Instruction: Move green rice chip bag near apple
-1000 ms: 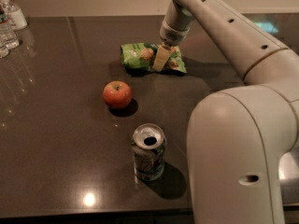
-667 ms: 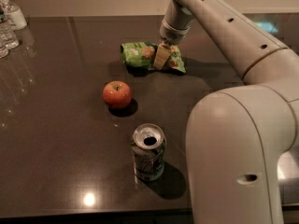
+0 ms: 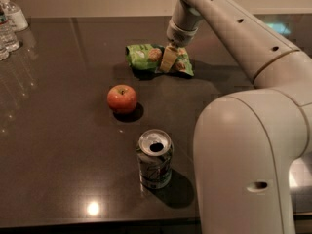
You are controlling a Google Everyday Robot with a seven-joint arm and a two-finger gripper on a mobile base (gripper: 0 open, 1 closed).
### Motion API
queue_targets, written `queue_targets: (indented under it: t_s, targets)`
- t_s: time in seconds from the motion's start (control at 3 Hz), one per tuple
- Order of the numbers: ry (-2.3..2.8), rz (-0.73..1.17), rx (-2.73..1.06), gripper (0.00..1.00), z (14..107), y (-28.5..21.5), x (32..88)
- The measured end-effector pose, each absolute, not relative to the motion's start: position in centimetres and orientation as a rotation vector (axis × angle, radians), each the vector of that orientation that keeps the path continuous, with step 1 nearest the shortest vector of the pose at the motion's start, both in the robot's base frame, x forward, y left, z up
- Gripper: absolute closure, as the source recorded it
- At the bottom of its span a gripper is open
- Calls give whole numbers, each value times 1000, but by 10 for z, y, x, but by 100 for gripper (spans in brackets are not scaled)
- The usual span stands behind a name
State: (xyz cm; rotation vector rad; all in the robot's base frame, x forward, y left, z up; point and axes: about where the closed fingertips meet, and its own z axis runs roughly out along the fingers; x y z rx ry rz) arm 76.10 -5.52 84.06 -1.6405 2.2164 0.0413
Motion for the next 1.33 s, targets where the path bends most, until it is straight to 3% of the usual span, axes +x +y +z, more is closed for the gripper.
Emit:
queue_targets:
  t_s: [0.67,1.33]
  targets:
    - [2215,41,-1644,100,844,-56,760]
    - [2118,24,-1769,100,928,-83,682]
